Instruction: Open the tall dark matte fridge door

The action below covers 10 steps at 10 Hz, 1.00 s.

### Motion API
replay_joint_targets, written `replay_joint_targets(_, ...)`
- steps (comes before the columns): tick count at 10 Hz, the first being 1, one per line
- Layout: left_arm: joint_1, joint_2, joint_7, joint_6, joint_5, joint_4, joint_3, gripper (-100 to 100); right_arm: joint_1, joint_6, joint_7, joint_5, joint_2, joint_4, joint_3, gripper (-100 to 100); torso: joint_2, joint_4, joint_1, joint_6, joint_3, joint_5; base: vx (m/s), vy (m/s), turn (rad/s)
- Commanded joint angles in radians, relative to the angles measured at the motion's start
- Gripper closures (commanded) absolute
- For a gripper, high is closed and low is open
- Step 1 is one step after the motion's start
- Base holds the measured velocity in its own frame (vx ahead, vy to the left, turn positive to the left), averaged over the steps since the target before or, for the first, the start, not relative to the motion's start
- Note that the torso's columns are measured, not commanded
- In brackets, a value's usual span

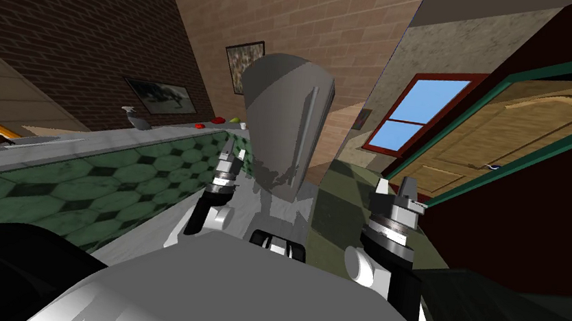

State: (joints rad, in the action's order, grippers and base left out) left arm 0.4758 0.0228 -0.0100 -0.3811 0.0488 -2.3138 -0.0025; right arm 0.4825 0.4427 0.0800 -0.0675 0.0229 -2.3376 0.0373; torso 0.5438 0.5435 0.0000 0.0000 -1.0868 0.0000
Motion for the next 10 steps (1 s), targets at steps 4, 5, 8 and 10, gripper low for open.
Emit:
replay_joint_targets(4, 0.027, 0.078, -0.022, 0.024, 0.012, -0.013, 0.031, -100, 0.000, 0.000, 0.000, 0.000, 0.000, 0.000, 0.000, 0, 0.190, 0.190, -0.001, 0.000, -0.384, 0.000, 0.022, -0.017, -0.056)
replay_joint_targets(5, 0.037, 0.095, -0.030, 0.033, 0.017, -0.018, 0.043, -100, 0.000, 0.000, 0.000, 0.000, 0.000, 0.000, 0.000, 0, 0.192, 0.193, -0.001, 0.000, -0.389, 0.000, 0.031, -0.031, -0.092)
replay_joint_targets(8, 0.089, 0.152, -0.073, 0.081, 0.041, -0.045, 0.104, -100, 0.000, 0.000, 0.000, 0.000, 0.000, 0.000, 0.000, 0, 0.193, 0.194, -0.001, 0.000, -0.390, 0.000, 0.066, -0.056, -0.157)
replay_joint_targets(10, 0.139, 0.190, -0.113, 0.126, 0.063, -0.067, 0.162, -100, 0.000, 0.000, 0.000, 0.000, 0.000, 0.000, 0.000, 0, 0.193, 0.194, -0.001, 0.000, -0.390, 0.000, 0.098, -0.064, -0.202)
